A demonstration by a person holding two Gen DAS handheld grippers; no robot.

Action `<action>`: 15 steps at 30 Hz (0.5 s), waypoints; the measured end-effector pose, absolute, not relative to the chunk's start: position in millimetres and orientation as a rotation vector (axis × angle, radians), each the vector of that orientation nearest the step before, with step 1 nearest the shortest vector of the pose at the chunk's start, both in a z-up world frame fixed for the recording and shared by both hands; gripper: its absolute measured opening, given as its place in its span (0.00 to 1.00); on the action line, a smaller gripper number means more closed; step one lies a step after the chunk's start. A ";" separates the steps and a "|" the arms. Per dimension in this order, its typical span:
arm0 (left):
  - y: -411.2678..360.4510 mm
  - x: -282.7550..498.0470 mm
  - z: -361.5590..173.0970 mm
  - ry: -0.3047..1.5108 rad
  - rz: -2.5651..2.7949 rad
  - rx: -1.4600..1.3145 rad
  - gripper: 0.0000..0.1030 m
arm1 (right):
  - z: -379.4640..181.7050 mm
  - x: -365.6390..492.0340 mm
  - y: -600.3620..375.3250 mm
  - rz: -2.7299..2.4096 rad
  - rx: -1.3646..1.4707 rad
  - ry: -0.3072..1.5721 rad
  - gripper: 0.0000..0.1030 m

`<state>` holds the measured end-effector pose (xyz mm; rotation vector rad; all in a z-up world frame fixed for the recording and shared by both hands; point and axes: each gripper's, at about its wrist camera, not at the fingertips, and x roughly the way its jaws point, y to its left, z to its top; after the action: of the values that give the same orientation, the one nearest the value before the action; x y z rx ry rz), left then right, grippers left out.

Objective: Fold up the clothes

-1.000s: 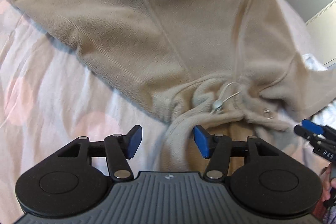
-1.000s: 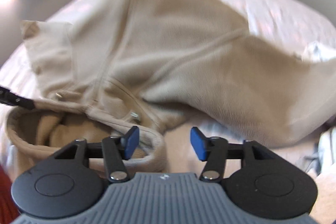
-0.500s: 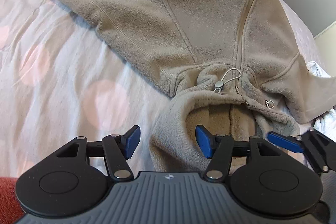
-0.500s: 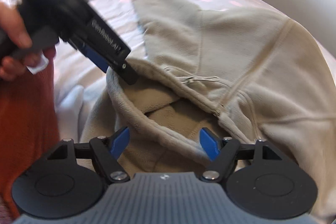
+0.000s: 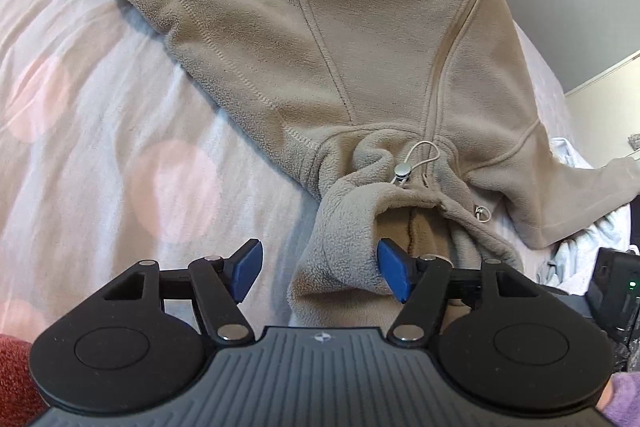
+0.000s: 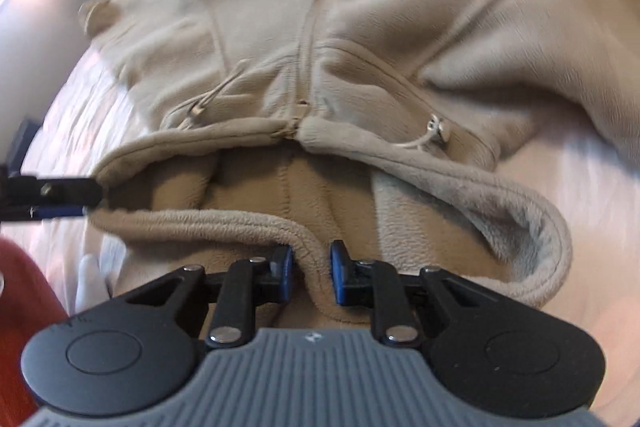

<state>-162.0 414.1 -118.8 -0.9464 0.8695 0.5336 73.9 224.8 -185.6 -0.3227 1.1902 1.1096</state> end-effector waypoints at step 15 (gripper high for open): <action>417.8 -150.3 -138.0 0.968 0.542 -1.003 0.61 | -182.1 68.4 215.6 1.070 -0.356 1.109 0.25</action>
<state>-150.3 417.8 -138.0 -1.0030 0.9681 0.5419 68.4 215.6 -182.1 -0.3565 1.1091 1.0704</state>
